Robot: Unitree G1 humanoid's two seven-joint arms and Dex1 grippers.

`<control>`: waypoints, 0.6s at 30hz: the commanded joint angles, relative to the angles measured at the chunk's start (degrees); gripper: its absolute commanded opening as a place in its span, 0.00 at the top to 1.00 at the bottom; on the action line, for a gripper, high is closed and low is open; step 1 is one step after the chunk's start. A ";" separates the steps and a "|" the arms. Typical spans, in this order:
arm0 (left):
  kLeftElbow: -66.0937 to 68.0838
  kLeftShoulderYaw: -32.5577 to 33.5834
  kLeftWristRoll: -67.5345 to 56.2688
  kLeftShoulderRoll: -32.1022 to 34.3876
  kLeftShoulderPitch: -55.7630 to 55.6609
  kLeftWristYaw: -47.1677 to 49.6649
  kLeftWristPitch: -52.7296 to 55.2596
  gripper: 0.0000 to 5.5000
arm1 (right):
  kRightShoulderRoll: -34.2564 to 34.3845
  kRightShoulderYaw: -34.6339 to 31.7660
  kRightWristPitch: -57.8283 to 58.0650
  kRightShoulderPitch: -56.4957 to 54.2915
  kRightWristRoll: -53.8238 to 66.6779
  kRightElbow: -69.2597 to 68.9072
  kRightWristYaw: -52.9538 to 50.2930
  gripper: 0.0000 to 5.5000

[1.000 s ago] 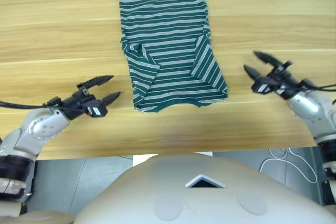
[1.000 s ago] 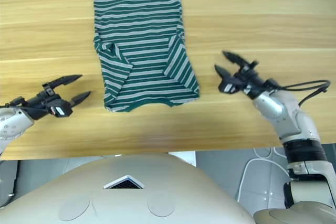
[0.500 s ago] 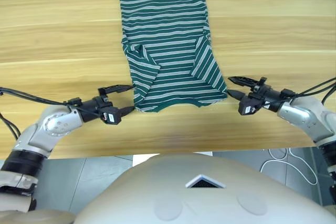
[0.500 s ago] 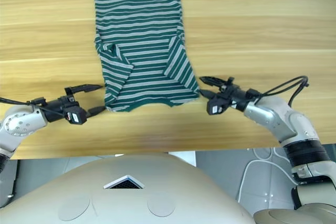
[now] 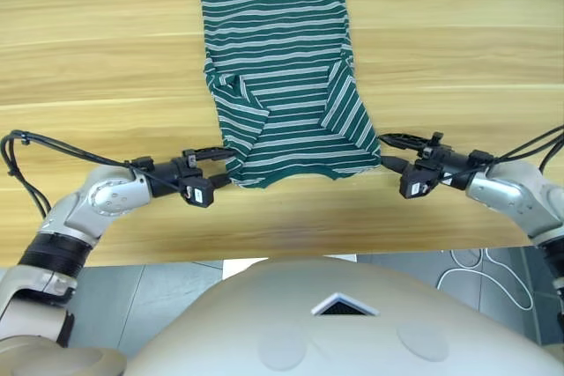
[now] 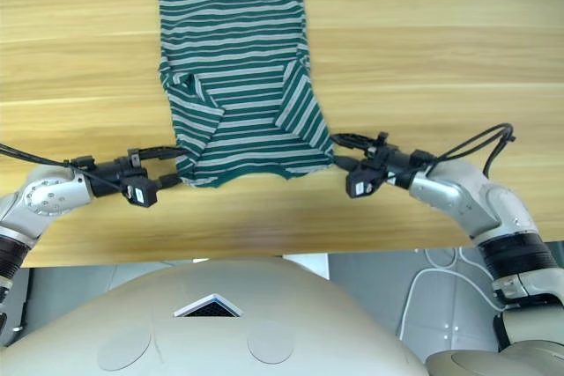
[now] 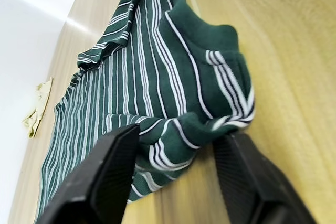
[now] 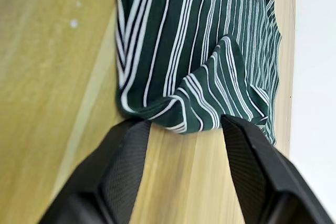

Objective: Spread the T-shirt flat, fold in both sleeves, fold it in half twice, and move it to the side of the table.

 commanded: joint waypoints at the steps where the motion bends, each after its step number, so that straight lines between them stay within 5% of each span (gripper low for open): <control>1: 2.63 -2.48 3.95 -0.28 0.86 -2.86 1.54 0.68 | 1.52 3.94 -0.17 -0.97 -3.89 3.67 3.38 0.54; 8: 3.31 -2.87 3.90 -0.53 0.46 -2.62 1.10 0.89 | 2.01 6.61 -1.35 -2.75 -3.90 5.22 4.02 0.54; 13: 4.03 -1.89 3.90 -0.49 0.35 -1.85 1.21 1.00 | 1.70 7.30 -2.17 -3.43 -3.61 6.05 3.77 0.72; 18: 4.22 -0.31 3.80 -0.34 0.52 -0.84 1.14 1.00 | 1.30 7.49 -2.39 -3.28 -3.11 6.26 3.78 0.87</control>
